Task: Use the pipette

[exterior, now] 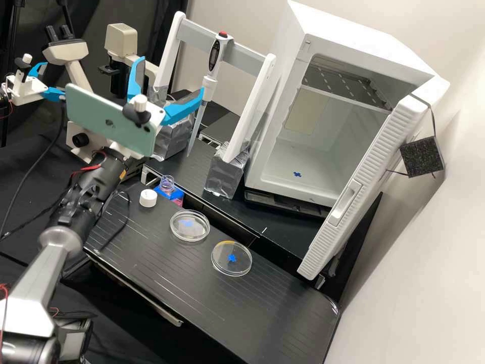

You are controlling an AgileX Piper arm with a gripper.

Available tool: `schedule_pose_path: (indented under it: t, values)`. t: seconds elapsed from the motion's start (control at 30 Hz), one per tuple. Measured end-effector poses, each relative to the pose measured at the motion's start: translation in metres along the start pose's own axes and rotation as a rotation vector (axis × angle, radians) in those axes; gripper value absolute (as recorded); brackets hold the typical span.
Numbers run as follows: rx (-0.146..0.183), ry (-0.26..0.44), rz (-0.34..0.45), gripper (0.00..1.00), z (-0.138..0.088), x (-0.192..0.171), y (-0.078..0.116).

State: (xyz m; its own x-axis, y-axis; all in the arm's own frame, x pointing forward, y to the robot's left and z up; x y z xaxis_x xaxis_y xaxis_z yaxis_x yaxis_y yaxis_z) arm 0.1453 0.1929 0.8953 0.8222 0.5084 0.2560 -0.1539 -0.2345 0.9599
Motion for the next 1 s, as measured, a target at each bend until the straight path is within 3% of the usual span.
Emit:
schedule_pose_path:
  t: [0.1,0.2,0.67,0.77,1.0]
  values:
    - [0.037,-0.005,0.007,1.0,0.009,-0.008,-0.005]
    - [0.054,-0.009,0.009,1.0,0.016,-0.012,-0.006]
    - [0.069,-0.052,0.028,1.0,0.038,-0.02,-0.007]
    - [0.063,-0.068,0.047,1.0,0.043,-0.02,-0.006]
    - [-0.015,-0.148,0.139,1.0,0.072,-0.011,0.003]
